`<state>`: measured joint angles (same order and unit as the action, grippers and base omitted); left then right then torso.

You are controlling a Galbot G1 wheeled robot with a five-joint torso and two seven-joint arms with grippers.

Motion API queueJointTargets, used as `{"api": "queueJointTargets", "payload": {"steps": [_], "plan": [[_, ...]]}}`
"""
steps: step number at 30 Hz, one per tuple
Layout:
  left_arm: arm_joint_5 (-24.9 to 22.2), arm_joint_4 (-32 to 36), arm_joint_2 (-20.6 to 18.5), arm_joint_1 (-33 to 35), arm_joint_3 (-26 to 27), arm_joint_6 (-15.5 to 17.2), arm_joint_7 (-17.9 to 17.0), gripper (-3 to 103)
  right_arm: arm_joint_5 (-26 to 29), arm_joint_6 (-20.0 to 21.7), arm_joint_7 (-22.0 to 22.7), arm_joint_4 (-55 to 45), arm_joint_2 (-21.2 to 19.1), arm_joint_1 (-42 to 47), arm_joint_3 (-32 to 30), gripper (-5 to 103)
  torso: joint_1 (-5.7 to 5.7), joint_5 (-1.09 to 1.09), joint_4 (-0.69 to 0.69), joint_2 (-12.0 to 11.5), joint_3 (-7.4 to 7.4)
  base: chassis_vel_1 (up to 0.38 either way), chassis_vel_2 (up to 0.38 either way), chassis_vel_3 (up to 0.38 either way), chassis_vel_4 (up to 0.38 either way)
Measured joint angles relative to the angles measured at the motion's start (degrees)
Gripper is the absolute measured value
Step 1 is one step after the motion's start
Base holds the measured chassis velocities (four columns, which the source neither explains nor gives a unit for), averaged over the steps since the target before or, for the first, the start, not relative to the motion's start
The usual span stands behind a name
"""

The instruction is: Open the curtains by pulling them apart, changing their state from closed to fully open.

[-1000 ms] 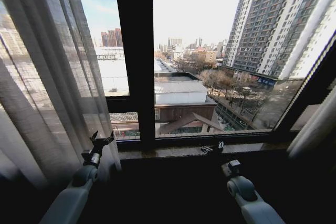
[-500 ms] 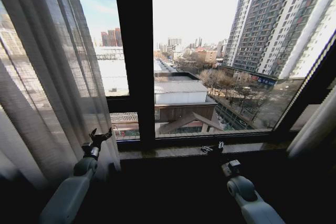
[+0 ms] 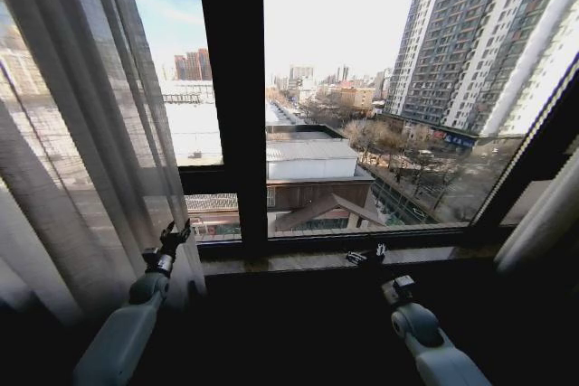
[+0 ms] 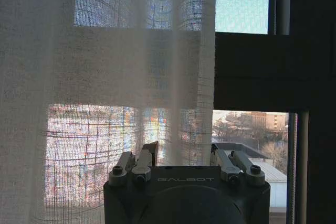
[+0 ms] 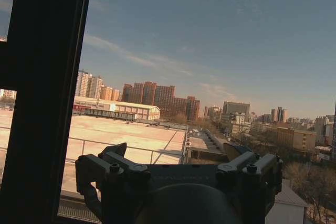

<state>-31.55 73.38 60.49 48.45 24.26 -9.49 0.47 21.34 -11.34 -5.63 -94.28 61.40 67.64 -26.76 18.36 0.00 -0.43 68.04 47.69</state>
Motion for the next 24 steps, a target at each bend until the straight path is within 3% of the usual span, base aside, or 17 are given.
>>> {"api": "queueJointTargets", "payload": {"steps": [6,9,11,13,24], "plan": [[0.09,0.23,-0.4,0.28,0.58,-0.07,-0.06,27,0.0,0.0,0.0,0.0,0.0,0.0,0.0,100,0.0,0.0,0.0,0.0,0.0,0.0,0.0,0.0,0.0],[0.31,1.48,-0.46,1.6,1.35,-0.07,-0.6,11,0.0,0.0,0.0,0.0,0.0,0.0,0.0,100,0.0,0.0,0.0,0.0,0.0,0.0,0.0,0.0,0.0],[0.31,2.14,-0.57,2.16,1.71,-0.08,-0.82,11,0.0,0.0,0.0,0.0,0.0,0.0,0.0,100,0.0,0.0,0.0,0.0,0.0,0.0,0.0,0.0,0.0],[0.17,3.28,-1.21,3.47,2.55,-0.27,-1.12,2,0.0,0.0,0.0,0.0,0.0,0.0,0.0,100,0.0,0.0,0.0,0.0,0.0,0.0,0.0,0.0,0.0],[-1.09,1.86,-4.88,5.44,4.25,-2.73,-1.14,0,0.0,0.0,0.0,0.0,0.0,0.0,0.0,100,0.0,0.0,0.01,0.0,0.0,0.0,0.0,0.0,0.0]]}}
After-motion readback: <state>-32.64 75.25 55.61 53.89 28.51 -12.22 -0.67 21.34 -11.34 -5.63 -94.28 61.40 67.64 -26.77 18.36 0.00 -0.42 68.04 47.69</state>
